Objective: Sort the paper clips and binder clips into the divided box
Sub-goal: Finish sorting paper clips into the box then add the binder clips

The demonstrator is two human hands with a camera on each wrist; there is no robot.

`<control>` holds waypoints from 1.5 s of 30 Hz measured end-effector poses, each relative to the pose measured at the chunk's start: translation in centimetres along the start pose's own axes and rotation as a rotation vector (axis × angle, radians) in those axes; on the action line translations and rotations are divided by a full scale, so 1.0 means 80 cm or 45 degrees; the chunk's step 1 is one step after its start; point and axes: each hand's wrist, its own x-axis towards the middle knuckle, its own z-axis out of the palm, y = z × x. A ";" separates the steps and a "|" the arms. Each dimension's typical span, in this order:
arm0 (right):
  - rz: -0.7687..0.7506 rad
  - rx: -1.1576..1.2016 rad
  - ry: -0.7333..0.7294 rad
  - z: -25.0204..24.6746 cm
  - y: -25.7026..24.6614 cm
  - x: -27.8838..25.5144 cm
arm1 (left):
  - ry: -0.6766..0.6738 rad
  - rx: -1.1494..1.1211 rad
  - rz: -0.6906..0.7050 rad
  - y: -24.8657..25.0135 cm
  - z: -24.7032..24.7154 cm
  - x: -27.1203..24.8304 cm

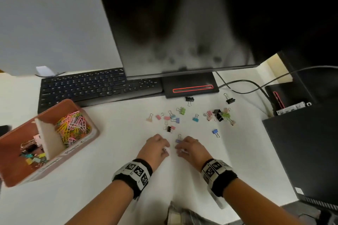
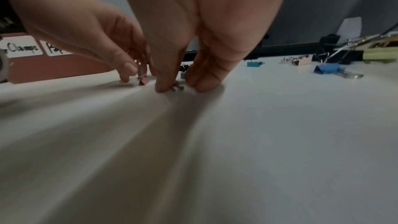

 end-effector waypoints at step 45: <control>-0.106 0.099 -0.044 -0.040 -0.022 0.097 | 0.329 0.026 -0.283 -0.015 -0.054 0.107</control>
